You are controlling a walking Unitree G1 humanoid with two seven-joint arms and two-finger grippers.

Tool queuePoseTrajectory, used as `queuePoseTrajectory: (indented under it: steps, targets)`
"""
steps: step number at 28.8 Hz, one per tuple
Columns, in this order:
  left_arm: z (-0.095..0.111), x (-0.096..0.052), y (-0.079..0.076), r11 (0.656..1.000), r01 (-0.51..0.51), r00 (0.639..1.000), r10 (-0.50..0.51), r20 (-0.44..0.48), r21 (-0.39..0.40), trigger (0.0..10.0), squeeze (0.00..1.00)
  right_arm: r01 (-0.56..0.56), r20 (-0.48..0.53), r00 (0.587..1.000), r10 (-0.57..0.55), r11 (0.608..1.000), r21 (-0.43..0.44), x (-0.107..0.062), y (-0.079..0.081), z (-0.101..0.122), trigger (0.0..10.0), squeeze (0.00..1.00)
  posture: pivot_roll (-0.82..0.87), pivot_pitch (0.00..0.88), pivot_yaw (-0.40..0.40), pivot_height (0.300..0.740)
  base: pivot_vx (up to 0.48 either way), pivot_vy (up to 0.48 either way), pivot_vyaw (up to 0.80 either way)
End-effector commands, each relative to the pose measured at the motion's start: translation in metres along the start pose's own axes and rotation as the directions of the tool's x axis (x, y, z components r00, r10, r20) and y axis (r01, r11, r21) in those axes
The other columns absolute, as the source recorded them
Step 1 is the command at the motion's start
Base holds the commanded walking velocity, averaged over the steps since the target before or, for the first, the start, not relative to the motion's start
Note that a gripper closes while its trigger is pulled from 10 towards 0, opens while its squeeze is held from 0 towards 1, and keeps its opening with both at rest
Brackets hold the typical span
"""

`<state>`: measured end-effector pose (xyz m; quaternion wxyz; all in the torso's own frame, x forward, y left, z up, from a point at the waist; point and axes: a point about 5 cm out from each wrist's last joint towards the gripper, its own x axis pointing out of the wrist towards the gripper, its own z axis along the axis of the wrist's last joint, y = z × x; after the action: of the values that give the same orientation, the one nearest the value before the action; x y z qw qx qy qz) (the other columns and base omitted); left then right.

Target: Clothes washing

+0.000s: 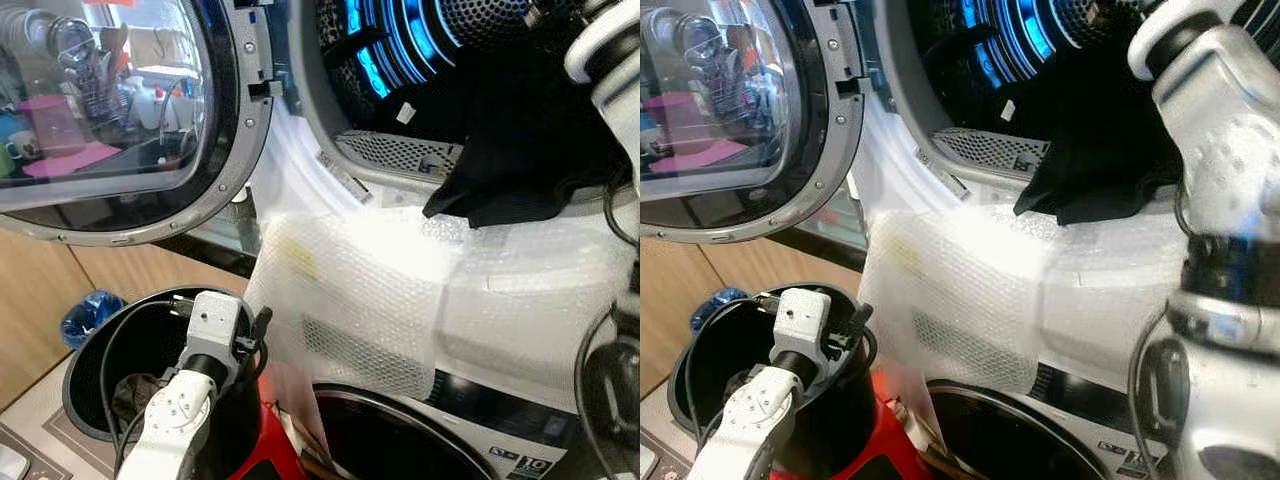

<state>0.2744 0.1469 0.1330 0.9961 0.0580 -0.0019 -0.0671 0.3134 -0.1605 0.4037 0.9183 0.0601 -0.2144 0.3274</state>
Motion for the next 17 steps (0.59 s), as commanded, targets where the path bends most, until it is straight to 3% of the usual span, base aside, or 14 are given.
queuePoseTrajectory:
  steps: [1,3,6,10,12,13,14,15,16,17]
  targets:
    - [0.000,0.000,0.000,1.000,0.007,1.000,-0.007,-0.005,0.006,10.0,0.00,-0.287,-0.117,0.954,0.276,0.953,-0.099,-0.011,0.044,-0.021,10.0,0.00,-0.03,0.000,0.087,0.740,0.000,0.000,0.00]
    - [0.000,0.000,0.001,1.000,0.006,1.000,-0.006,-0.005,0.007,10.0,0.00,-0.392,-0.163,0.913,0.374,0.914,-0.103,-0.023,0.061,-0.034,10.0,0.00,-0.02,0.000,0.088,0.740,0.000,0.000,0.00]
    - [0.000,-0.001,0.002,1.000,0.002,1.000,-0.002,-0.006,0.009,10.0,0.00,-0.477,-0.185,0.866,0.464,0.878,-0.031,-0.037,0.080,-0.047,10.0,0.00,-0.02,0.000,0.087,0.740,0.000,0.000,0.00]
    - [-0.001,-0.002,0.002,1.000,0.009,1.000,-0.009,-0.007,0.011,10.0,0.00,-0.453,-0.231,0.863,0.449,0.891,0.038,-0.045,0.083,-0.062,10.0,0.00,-0.02,0.000,0.083,0.740,0.000,0.000,0.00]
    - [-0.002,-0.002,0.000,1.000,0.013,1.000,-0.013,-0.007,0.010,10.0,0.00,-0.473,-0.277,0.835,0.475,0.877,0.079,-0.057,0.083,-0.084,10.0,0.00,-0.02,0.000,0.076,0.740,0.000,0.000,0.00]
    - [-0.002,-0.002,0.000,1.000,0.013,1.000,-0.013,-0.007,0.010,10.0,0.00,-0.473,-0.277,0.835,0.475,0.877,0.079,-0.057,0.083,-0.084,10.0,0.00,-0.02,0.000,0.076,0.740,0.000,0.000,0.00]
    - [-0.002,-0.003,-0.001,1.000,0.014,1.000,-0.014,-0.007,0.010,10.0,0.00,-0.499,-0.341,0.789,0.511,0.857,0.128,-0.074,0.083,-0.106,10.0,0.00,-0.01,0.000,0.069,0.740,0.000,0.000,0.00]
    - [-0.002,-0.003,-0.001,1.000,0.014,1.000,-0.014,-0.007,0.010,10.0,0.00,-0.499,-0.341,0.789,0.511,0.857,0.128,-0.074,0.083,-0.106,10.0,0.00,-0.01,0.000,0.069,0.740,0.000,0.000,0.00]
    - [-0.004,-0.004,0.001,1.000,0.008,1.000,-0.008,-0.010,0.016,10.0,0.00,-0.481,-0.432,0.736,0.522,0.851,0.209,-0.094,0.082,-0.135,10.0,0.00,-0.01,0.000,0.069,0.740,0.000,0.000,0.00]
    - [-0.004,-0.005,0.003,1.000,0.005,1.000,-0.005,-0.011,0.017,10.0,0.00,-0.471,-0.452,0.722,0.524,0.851,0.232,-0.099,0.082,-0.142,10.0,0.00,-0.01,0.000,0.069,0.740,0.000,0.000,0.00]
